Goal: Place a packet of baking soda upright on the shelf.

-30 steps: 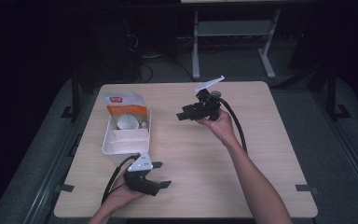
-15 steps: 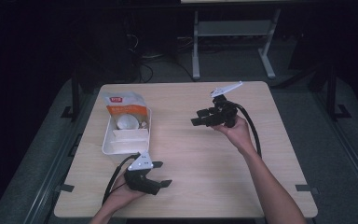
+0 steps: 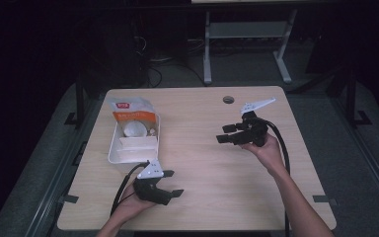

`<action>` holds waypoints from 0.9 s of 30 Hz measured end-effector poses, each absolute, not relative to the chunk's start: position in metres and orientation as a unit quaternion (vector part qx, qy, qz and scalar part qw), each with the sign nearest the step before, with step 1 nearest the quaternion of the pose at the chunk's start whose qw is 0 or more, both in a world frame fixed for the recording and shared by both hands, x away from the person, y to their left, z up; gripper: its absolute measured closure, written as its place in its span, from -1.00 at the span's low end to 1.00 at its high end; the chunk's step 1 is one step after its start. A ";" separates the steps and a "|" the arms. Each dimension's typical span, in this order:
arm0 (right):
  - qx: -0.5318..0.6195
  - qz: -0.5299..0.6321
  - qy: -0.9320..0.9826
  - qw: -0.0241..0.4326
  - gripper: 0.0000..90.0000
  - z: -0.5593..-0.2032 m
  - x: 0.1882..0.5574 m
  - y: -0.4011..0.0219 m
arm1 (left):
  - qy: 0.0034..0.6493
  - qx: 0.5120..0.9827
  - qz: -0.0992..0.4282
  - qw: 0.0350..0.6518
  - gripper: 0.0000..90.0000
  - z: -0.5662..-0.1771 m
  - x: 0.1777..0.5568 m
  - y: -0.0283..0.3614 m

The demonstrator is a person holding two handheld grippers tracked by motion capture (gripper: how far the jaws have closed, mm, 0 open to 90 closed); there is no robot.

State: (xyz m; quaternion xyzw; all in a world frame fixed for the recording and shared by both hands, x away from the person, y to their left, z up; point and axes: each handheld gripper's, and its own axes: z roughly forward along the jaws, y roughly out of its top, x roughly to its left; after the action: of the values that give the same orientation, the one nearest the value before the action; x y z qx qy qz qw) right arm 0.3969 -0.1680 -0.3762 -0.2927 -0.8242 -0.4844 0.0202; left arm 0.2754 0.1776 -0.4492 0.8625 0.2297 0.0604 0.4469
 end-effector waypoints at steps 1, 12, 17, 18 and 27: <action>-0.295 -0.480 -0.826 0.023 -0.16 -0.378 0.395 -0.170 | 0.229 0.862 0.062 0.447 -0.46 -0.449 0.275 0.178; -0.309 -0.479 -0.822 0.016 -0.17 -0.385 0.376 -0.195 | 0.228 0.862 0.064 0.447 -0.46 -0.450 0.275 0.177; -0.314 -0.476 -0.822 0.012 -0.18 -0.387 0.367 -0.206 | 0.229 0.863 0.065 0.446 -0.46 -0.450 0.276 0.176; -0.315 -0.475 -0.822 0.012 -0.18 -0.388 0.365 -0.208 | 0.230 0.862 0.066 0.446 -0.46 -0.450 0.276 0.176; -0.329 -0.467 -0.821 0.017 -0.21 -0.397 0.352 -0.224 | 0.233 0.860 0.070 0.448 -0.46 -0.448 0.279 0.178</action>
State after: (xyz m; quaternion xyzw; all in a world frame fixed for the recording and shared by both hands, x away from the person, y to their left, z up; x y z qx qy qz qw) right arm 0.3518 -0.2241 -0.3968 -0.3289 -0.8208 -0.4668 0.0168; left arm 0.2785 0.1777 -0.4482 0.8601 0.2331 0.0699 0.4484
